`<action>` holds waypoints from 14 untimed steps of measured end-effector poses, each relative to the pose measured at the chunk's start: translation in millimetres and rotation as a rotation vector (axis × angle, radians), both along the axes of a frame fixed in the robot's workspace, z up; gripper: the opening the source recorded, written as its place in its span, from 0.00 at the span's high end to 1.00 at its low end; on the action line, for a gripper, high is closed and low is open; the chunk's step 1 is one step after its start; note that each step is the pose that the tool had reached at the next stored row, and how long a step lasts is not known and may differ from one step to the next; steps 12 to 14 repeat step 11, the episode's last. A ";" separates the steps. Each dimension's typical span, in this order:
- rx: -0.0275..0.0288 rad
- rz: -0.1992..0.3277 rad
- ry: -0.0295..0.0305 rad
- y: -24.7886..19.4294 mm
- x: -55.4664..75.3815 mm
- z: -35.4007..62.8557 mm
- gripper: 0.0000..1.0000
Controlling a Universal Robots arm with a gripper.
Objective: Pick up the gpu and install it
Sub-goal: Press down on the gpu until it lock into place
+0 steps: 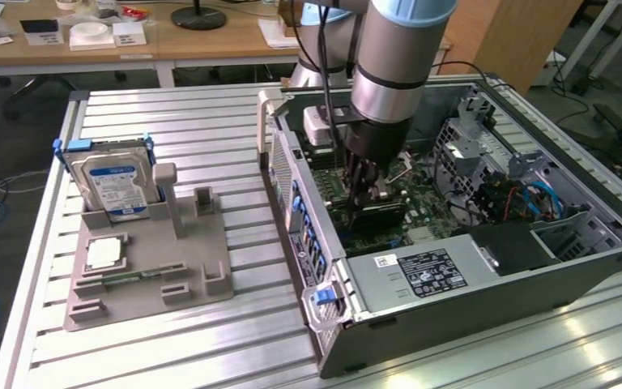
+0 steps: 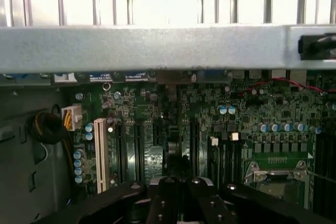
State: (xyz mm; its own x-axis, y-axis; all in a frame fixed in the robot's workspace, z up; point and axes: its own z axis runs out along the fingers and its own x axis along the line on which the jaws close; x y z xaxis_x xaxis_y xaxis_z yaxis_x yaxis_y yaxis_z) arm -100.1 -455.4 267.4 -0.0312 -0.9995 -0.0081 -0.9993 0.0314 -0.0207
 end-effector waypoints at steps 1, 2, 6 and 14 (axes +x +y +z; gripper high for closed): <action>-0.0010 0.000 0.0006 -0.1 0.0 2.9 0.89; -0.0006 0.000 0.0005 0.0 0.0 3.8 0.89; -0.0010 0.000 0.0006 -0.1 -0.1 4.1 0.89; -0.0011 0.000 0.0007 -0.1 -0.1 4.1 0.89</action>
